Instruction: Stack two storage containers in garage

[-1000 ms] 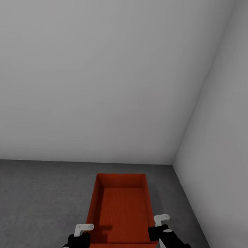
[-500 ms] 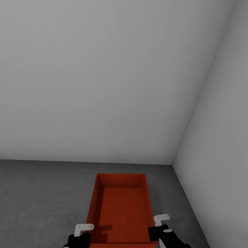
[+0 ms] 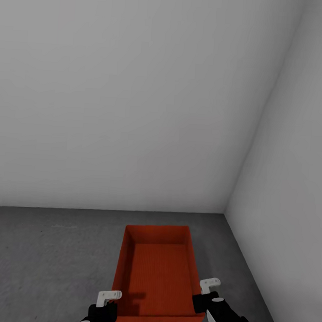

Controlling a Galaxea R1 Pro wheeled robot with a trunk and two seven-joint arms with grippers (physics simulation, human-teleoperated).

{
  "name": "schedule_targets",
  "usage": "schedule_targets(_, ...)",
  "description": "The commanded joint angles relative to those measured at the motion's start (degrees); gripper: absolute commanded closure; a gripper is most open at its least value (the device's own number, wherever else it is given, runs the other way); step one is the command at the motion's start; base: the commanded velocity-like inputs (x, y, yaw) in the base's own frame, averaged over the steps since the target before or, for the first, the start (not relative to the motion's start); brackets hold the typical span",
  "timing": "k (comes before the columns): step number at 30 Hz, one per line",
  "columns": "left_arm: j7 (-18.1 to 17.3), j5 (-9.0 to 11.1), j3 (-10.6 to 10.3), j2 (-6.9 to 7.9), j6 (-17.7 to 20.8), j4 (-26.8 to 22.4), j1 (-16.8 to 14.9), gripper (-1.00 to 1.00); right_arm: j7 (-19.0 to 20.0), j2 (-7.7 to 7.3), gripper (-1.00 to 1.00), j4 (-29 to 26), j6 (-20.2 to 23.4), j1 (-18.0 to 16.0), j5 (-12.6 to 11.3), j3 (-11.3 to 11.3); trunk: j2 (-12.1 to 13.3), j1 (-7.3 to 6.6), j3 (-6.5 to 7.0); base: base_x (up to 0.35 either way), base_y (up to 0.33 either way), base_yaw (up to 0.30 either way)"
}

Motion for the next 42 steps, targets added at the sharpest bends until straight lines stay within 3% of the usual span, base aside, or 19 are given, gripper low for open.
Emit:
schedule_targets(1,0.18,-0.69,0.28,0.75,-0.24,0.24,-0.08,1.0,3.09,-1.02,1.0,-0.21,-2.93,0.0,0.84,2.37,-0.45,0.22,-0.24,0.0,0.0,0.0)
schedule_targets(42,0.18,-0.7,0.28,0.75,-0.26,0.24,-0.07,1.0,3.13,-1.02,1.0,-0.22,-2.95,-0.01,0.84,2.36,-16.89,9.23,-7.6,0.0,0.0,0.0)
